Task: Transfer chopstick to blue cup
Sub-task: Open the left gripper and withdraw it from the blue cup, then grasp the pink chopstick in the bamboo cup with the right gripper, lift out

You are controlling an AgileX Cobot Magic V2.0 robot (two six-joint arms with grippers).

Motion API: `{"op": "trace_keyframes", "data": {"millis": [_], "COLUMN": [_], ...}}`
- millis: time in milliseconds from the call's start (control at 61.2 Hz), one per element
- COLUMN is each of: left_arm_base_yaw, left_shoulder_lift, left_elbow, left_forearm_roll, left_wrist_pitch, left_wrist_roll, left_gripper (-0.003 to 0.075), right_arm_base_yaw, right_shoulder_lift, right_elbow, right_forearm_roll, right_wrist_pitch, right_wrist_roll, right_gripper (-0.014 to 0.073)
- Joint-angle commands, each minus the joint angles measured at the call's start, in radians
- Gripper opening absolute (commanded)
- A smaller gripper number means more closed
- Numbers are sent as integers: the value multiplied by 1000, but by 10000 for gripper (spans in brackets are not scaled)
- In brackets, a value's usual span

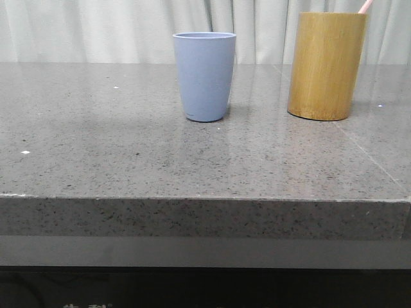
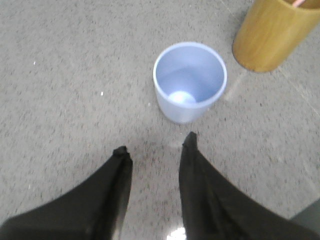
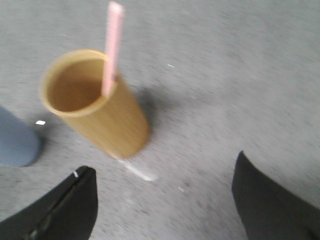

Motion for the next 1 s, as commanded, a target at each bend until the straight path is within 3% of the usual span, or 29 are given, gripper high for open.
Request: {"op": "trace_keyframes", "data": {"millis": [0,229,588,980], "left_arm_base_yaw": [-7,-7,-7,-7], "left_shoulder_lift": [-143,-325,-363,-363], "left_elbow": [98,269,292,292], "left_forearm_roll": [1,1,1,1], "left_wrist_pitch": [-109,-111,-105,-105], "left_wrist_roll": [-10,-10,-10,-10], "left_gripper": [241,240,241,240], "right_arm_base_yaw": [-8,-8,17,33], "right_shoulder_lift": [56,267,491,508], "right_elbow": [-100,-307,-510,-530], "right_forearm_roll": [137,224,295,296], "right_wrist_pitch": [-19,94,169,177], "right_wrist_roll": [-122,-175,-189,-189], "right_gripper": [570,570,558,136]}}
